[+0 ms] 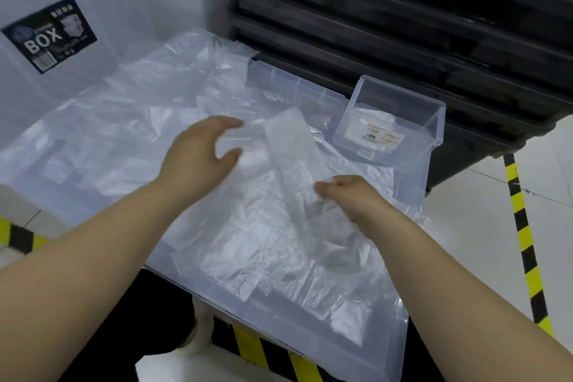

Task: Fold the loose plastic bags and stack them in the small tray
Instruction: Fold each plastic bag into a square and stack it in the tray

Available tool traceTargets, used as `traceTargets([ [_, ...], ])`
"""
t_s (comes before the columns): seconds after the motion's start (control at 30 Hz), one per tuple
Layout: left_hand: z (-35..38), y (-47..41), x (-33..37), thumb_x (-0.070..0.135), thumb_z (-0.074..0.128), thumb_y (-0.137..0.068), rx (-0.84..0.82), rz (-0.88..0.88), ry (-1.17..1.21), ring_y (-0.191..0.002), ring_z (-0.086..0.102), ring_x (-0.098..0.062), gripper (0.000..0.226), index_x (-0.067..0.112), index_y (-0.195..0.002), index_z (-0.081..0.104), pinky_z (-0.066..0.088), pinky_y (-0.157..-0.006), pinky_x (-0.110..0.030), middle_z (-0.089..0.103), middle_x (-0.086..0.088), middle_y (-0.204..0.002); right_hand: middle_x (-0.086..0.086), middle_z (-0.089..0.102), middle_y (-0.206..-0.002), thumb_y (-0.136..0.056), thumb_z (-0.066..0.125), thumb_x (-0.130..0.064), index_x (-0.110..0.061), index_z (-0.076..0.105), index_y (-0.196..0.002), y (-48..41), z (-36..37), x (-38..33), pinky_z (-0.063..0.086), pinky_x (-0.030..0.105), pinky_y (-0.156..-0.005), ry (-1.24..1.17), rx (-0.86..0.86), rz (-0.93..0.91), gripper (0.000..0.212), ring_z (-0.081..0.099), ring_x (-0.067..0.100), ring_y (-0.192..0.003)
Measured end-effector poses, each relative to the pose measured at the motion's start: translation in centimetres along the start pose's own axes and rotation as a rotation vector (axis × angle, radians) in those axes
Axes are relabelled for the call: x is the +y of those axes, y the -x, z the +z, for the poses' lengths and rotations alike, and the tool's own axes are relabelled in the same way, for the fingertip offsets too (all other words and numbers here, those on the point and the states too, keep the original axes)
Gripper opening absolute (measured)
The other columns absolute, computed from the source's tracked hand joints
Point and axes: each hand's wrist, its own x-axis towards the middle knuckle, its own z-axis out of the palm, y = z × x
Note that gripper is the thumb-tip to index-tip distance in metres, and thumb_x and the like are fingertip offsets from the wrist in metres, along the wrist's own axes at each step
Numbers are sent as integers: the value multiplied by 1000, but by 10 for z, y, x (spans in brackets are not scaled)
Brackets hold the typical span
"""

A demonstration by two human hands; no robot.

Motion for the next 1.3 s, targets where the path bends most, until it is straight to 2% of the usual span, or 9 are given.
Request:
traceTargets([
  [0.13,35,24,9,11,64,-64,-326,474,-223,-98,65,-35,48,1,-111,65,41,-89,-40,66,-18,-111,4,56,-72,-93,52,-22,-16,55,-68,-7,5,7,40,29,-72,-87,3,101,25,53,23,-74],
  [0.27,57,39,15,16,47,-93,-634,422,-256,-139,24,-12,56,22,-144,26,10,-112,-22,25,2,-151,9,62,-95,-94,50,-31,-14,60,-87,-5,3,7,46,36,-81,-114,-30,151,21,59,28,-91],
  [0.43,58,31,21,28,43,-95,-669,356,-305,-140,17,-8,58,24,-147,16,9,-109,-17,19,7,-153,9,60,-75,-98,41,-33,-8,60,-88,10,-11,15,48,27,-50,-163,-164,228,33,56,22,-62],
  [0.63,60,38,21,67,9,-69,-671,405,-442,-142,10,-13,88,27,-146,19,4,-112,-24,15,4,-154,2,42,-60,-97,40,-9,-12,51,-75,38,-31,38,47,24,-48,-276,-319,194,25,43,14,-49],
  [0.8,63,40,28,51,35,-70,-590,623,-436,-97,67,-21,61,15,-109,67,48,-86,-39,67,-6,-109,-13,70,-72,-89,35,17,-18,56,-89,51,-38,47,51,18,-62,-96,-492,64,42,65,2,-66],
  [0.97,67,47,31,69,3,-57,-748,477,-375,-143,10,-12,100,28,-145,23,-6,-104,-19,15,4,-154,-13,66,-78,-85,35,20,-11,59,-96,51,-41,49,48,17,-66,217,-627,10,41,59,1,-69],
  [1.07,70,43,26,70,-1,-53,-760,493,-376,-143,0,-8,101,34,-146,16,-9,-103,-16,4,9,-155,-24,58,-59,-82,36,19,-19,59,-91,53,-47,47,44,13,-66,431,-580,-37,45,52,-4,-58],
  [1.2,69,41,23,67,1,-56,-775,496,-336,-143,1,-7,95,36,-144,20,-8,-104,-16,5,9,-155,-13,64,-86,-78,34,19,-14,65,-107,55,-58,40,39,2,-63,547,-422,-158,54,53,-18,-60],
  [1.3,70,39,23,65,3,-56,-799,478,-309,-141,-1,-3,94,36,-144,20,-8,-104,-15,5,10,-155,-18,62,-93,-82,38,13,-21,61,-115,53,-56,45,41,10,-71,602,-276,-272,53,58,-2,-84],
])
